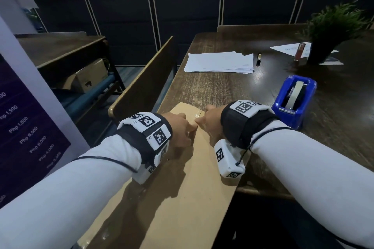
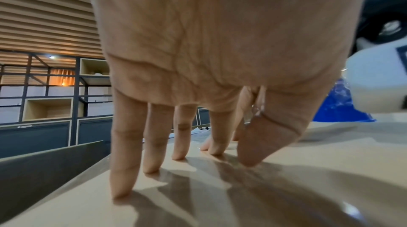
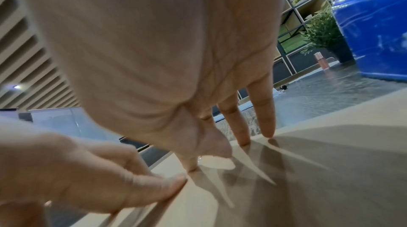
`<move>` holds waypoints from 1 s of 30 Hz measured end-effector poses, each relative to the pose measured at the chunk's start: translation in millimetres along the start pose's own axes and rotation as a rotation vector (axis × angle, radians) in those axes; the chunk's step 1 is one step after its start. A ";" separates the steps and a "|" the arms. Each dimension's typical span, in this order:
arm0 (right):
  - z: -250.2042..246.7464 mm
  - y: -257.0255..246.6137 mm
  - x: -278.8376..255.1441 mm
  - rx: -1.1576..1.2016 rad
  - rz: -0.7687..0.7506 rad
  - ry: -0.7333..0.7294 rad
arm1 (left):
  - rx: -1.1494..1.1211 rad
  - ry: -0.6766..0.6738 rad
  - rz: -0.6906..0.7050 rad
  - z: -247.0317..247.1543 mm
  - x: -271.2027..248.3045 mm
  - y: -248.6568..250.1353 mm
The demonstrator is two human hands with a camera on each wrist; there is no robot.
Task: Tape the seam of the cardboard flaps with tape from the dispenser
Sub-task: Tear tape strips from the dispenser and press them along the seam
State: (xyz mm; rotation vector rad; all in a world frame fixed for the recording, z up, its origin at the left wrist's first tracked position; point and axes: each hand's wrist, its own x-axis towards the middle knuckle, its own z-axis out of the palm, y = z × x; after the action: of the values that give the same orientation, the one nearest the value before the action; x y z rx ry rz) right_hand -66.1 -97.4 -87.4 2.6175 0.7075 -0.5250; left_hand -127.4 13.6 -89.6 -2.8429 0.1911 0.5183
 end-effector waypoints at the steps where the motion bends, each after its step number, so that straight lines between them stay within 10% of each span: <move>1: -3.3 1.0 -3.1 -0.024 -0.012 -0.014 | -0.004 -0.002 0.012 1.2 -1.5 -1.1; 30: 0.9 -1.5 6.6 -0.134 -0.091 -0.015 | 0.016 -0.025 0.060 -4.3 -1.9 -1.3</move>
State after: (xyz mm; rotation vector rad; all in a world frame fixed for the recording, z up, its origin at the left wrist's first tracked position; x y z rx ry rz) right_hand -61.9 -93.9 -91.4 2.4638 0.8314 -0.5040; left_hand -127.5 13.8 -84.7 -2.8209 0.2748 0.5623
